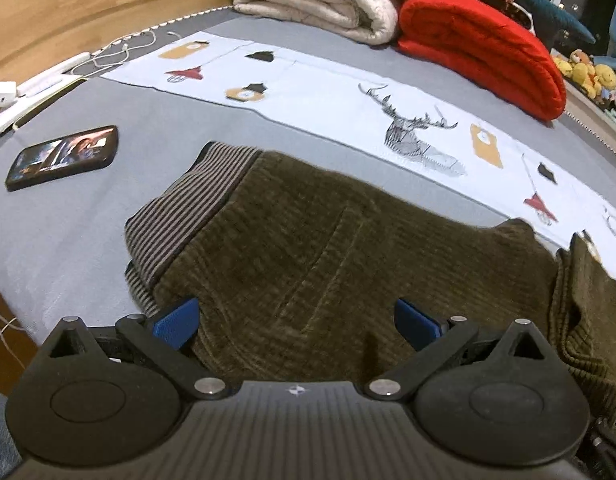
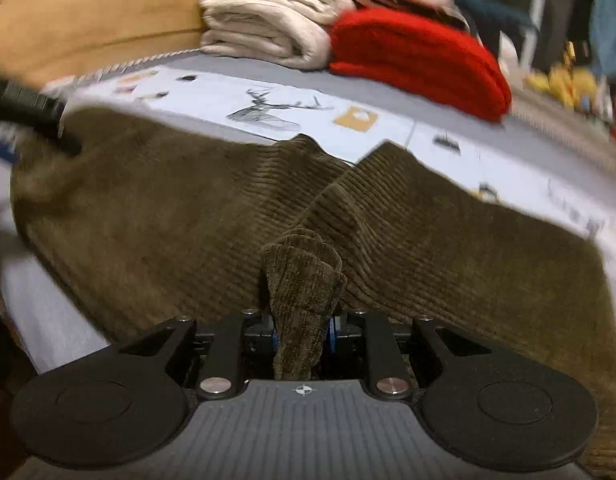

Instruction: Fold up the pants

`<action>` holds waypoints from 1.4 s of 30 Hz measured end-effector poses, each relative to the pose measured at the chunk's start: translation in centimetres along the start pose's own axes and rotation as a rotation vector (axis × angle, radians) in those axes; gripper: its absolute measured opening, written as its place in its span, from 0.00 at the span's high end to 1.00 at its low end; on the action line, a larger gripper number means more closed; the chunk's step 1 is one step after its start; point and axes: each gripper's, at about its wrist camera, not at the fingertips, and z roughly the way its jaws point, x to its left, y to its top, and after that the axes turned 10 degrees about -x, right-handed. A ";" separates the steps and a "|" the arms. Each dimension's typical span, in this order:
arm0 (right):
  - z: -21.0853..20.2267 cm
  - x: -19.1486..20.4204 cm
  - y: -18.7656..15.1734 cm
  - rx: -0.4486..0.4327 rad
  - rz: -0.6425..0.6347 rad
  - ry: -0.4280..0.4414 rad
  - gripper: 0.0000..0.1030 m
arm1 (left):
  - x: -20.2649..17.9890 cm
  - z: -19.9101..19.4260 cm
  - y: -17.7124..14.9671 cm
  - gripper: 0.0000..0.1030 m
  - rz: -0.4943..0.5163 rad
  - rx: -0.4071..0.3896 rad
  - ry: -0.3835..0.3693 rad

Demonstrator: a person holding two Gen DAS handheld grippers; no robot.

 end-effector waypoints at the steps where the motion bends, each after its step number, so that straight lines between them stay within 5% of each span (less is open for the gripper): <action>1: -0.3 -0.4 0.3 -0.008 0.027 -0.002 0.79 | 0.1 -0.1 0.1 0.00 -0.011 -0.002 -0.010; 6: -3.3 0.0 1.5 -0.101 -0.034 0.003 0.79 | 0.4 -0.4 0.3 0.00 -0.035 -0.007 -0.036; 10: -2.6 1.3 -1.3 -0.004 -0.106 0.035 0.78 | 0.5 -0.4 0.2 0.00 -0.033 -0.005 -0.041; 13: -2.8 2.8 -2.8 -0.037 -0.171 0.003 0.74 | 0.7 -0.4 0.1 0.00 -0.029 -0.003 -0.040; 14: -2.8 2.7 -2.6 -0.032 -0.144 0.009 0.69 | 0.6 -0.4 0.1 0.00 -0.022 -0.001 -0.039; 16: -3.4 2.0 -1.5 -0.012 -0.012 0.077 0.43 | 0.6 -0.4 0.0 0.00 -0.013 -0.001 -0.040; 19: -4.4 0.7 -0.3 0.012 0.166 0.194 0.25 | 0.7 -0.3 0.0 0.00 -0.020 -0.001 -0.042; 23: -4.9 0.1 -0.5 0.051 0.215 0.246 0.31 | 0.5 -0.3 0.1 0.00 -0.021 -0.001 -0.041; 29: -5.5 -1.9 0.8 0.105 0.287 0.262 0.68 | 0.5 -0.4 0.2 0.00 -0.026 0.001 -0.051; 32: -5.1 -2.5 1.0 0.089 0.279 0.201 0.66 | 0.7 -0.5 0.3 0.00 -0.035 0.000 -0.059; 42: -4.5 -1.5 0.6 0.115 0.228 0.225 0.58 | 0.6 -0.4 0.2 0.00 -0.029 0.004 -0.064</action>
